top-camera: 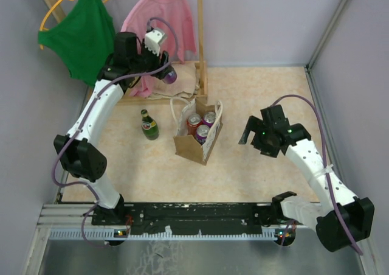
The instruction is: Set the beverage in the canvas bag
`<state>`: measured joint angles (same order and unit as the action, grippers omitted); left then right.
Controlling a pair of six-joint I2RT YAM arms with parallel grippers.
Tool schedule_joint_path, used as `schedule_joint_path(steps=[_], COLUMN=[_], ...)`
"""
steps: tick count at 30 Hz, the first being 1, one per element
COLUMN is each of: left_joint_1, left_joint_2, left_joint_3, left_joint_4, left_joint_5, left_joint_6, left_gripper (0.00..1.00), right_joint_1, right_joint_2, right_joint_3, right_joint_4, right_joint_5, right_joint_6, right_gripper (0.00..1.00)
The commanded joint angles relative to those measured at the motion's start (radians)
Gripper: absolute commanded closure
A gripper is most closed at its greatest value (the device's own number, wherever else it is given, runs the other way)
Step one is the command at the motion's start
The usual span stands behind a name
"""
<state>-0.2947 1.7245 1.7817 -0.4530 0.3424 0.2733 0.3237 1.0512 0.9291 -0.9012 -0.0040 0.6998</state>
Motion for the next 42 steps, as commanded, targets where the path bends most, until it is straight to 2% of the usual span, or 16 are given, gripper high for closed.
schedule_joint_path(steps=[1,7,16,28,34,42], left_joint_1=[0.002,-0.045,-0.173,-0.278,-0.29,-0.29], left_joint_2=[0.008,0.01,-0.043,-0.157,-0.228,-0.285], left_joint_3=[0.133,0.194,0.144,-0.08,-0.165,-0.317], left_joint_4=[0.068,0.04,0.0,-0.048,-0.11,-0.1], left_joint_5=[0.089,0.183,0.235,0.241,0.224,0.174], left_joint_6=[-0.062,-0.084,-0.072,-0.051,-0.019,0.015], left_gripper=[1.0,1.0,1.0,1.0,1.0,1.0], right_joint_1=[-0.01,-0.009,-0.01,-0.009,-0.009,-0.01], right_joint_2=[0.003,0.004,-0.001,-0.016,-0.016,-0.012], right_joint_3=[0.002,-0.001,-0.006,-0.019,-0.023,-0.027], right_joint_4=[0.044,0.048,0.048,0.046,0.051,0.06], right_joint_5=[-0.014,-0.016,-0.018,-0.019,-0.022,-0.028], right_joint_6=[-0.011,-0.011,-0.011,-0.006,-0.004,-0.004], right_gripper=[0.01,0.01,0.01,0.01,0.01,0.01])
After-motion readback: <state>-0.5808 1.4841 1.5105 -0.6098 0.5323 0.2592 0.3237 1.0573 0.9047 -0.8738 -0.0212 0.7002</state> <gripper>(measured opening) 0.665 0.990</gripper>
